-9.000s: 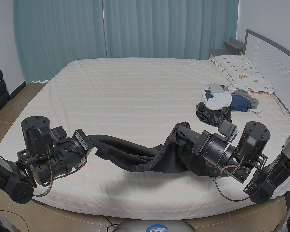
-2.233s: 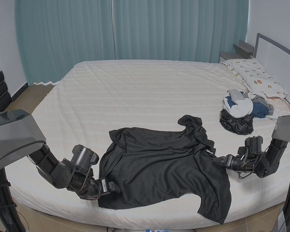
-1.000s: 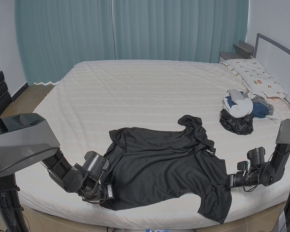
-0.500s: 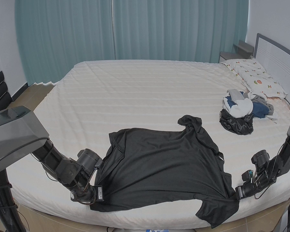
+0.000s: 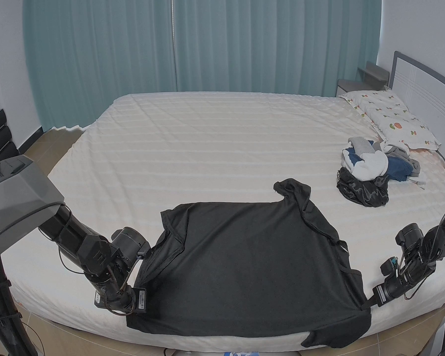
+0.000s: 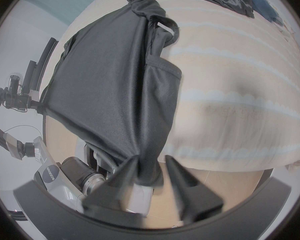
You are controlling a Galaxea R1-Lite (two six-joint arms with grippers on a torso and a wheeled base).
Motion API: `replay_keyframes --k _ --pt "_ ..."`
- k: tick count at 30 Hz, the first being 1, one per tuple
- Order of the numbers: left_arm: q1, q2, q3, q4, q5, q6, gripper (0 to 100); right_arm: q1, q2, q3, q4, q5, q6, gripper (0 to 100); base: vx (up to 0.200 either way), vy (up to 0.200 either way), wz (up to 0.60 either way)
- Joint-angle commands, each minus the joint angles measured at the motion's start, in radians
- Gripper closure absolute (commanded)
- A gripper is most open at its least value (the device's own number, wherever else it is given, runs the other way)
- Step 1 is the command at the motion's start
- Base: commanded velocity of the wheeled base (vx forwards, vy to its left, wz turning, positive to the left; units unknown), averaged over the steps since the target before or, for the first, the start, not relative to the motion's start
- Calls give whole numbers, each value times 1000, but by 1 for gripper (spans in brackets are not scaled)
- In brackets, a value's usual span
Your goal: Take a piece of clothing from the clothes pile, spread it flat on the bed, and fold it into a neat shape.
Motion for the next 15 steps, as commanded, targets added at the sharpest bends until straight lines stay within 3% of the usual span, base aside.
replay_keyframes --k 1,8,12,15 --pt "-2 -8 -4 6 -2 -1 0 -3 -13 -8 6 -1 -1 0 0 0 0" --pt "23 -13 -61 -3 -3 -30 0 -12 -41 -57 -20 13 27 0 0 0 0" --pt "54 -10 -142 -58 -37 -124 0 -9 -52 -123 -21 53 124 0 0 0 0" --pt "92 15 -225 -195 -124 -237 0 35 -10 -212 -24 87 348 0 0 0 0"
